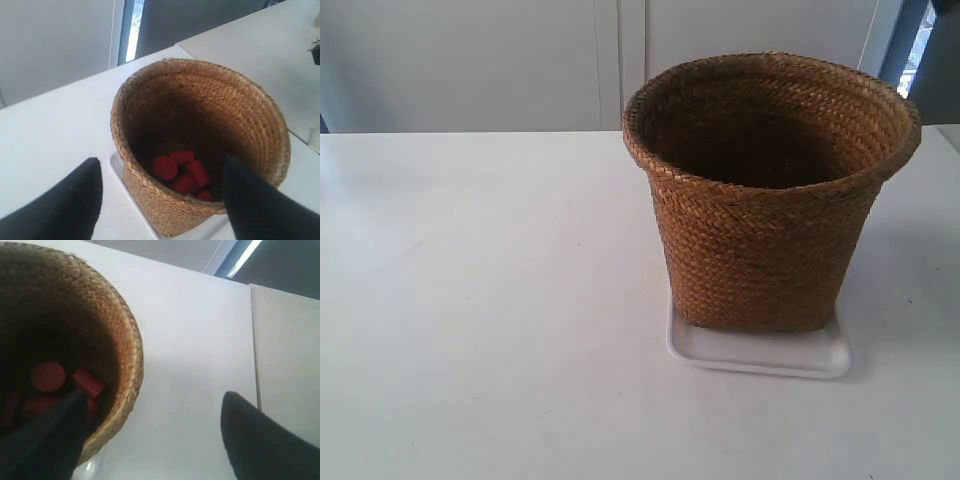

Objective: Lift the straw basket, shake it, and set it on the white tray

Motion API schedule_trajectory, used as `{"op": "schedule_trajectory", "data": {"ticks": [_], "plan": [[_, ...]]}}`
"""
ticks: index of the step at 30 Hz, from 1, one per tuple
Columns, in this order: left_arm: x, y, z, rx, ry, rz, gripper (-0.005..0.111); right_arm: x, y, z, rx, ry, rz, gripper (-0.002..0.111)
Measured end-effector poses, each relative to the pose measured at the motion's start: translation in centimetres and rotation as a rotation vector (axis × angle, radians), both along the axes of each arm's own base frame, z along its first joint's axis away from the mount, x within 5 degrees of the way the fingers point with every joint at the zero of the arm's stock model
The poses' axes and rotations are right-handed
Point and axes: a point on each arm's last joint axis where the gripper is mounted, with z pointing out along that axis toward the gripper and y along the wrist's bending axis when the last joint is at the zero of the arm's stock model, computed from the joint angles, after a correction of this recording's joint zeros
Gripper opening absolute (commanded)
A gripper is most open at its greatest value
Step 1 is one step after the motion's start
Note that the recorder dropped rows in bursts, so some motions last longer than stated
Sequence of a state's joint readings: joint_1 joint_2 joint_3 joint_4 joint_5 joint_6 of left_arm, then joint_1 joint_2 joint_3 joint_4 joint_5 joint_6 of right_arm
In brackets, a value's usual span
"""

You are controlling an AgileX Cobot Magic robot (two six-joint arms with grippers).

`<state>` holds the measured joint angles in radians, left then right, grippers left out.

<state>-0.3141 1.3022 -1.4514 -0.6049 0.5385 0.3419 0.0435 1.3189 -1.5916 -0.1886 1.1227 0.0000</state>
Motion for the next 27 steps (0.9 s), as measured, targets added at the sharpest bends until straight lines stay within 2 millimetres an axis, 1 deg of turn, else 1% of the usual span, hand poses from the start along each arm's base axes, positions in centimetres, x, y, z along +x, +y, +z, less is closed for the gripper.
{"op": "schedule_trajectory", "data": {"ticks": [2, 3, 5, 6, 8, 10, 12, 14, 17, 18, 19, 20, 21, 22, 23, 24, 27], "plan": [[-1.9, 0.8, 1.1, 0.027, -0.034, -0.015, 0.037, -1.7, 0.3, 1.1, 0.042, -0.036, 0.023, 0.06], [-2.6, 1.0, 1.5, 0.046, -0.046, -0.024, 0.026, -2.7, 0.4, 1.7, 0.063, -0.06, 0.036, 0.057], [-4.4, 1.7, 2.1, 0.096, -0.068, -0.038, 0.006, -4.8, 0.7, 2.9, 0.093, -0.117, 0.062, 0.046], [-5.0, 1.9, 2.3, 0.117, -0.077, -0.04, 0.0, -5.8, 0.8, 3.4, 0.103, -0.146, 0.078, 0.04], [-6.3, 2.6, 2.7, 0.168, -0.11, -0.03, 0.0, -7.8, 0.9, 4.1, 0.108, -0.211, 0.102, 0.03], [-7.4, 3.3, 2.8, 0.205, -0.137, -0.009, 0.0, -9.6, 0.9, 4.5, 0.107, -0.279, 0.114, 0.023], [-8.4, 3.9, 2.7, 0.215, -0.149, 0.018, 0.0, -11.6, 0.9, 4.5, 0.106, -0.338, 0.122, 0.019], [-9.3, 4.3, 2.3, 0.204, -0.156, 0.039, 0.0, -13.1, 0.9, 4.0, 0.117, -0.361, 0.128, 0.016], [-10.6, 4.8, 1.2, 0.175, -0.143, 0.065, 0.0, -15.5, 1.0, 2.5, 0.146, -0.372, 0.142, 0.013], [-11.4, 5.1, 0.1, 0.167, -0.139, 0.08, 0.0, -16.8, 1.2, 1.1, 0.171, -0.365, 0.154, 0.012], [-11.8, 5.3, -0.5, 0.161, -0.138, 0.089, 0.0, -17.1, 1.3, 0.4, 0.187, -0.362, 0.16, 0.01], [-12.4, 5.6, -1.7, 0.146, -0.126, 0.105, 0.0, -17.9, 1.5, -1.3, 0.218, -0.352, 0.172, 0.009], [-12.7, 5.7, -2.4, 0.141, -0.12, 0.113, 0.0, -18.0, 1.6, -2.3, 0.232, -0.339, 0.175, 0.006], [-13.2, 5.9, -3.8, 0.132, -0.106, 0.122, 0.0, -18.6, 1.8, -4.0, 0.261, -0.344, 0.188, 0.005], [-13.5, 6.0, -4.5, 0.121, -0.099, 0.126, 0.0, -19.0, 1.9, -4.6, 0.267, -0.36, 0.192, 0.002], [-14.2, 6.2, -5.5, 0.088, -0.102, 0.135, 0.0, -19.6, 1.9, -6.0, 0.27, -0.397, 0.202, 0.0], [-16.4, 6.8, -7.1, 0.026, -0.127, 0.145, 0.0, -21.0, 1.9, -8.8, 0.253, -0.438, 0.225, 0.0]]}}
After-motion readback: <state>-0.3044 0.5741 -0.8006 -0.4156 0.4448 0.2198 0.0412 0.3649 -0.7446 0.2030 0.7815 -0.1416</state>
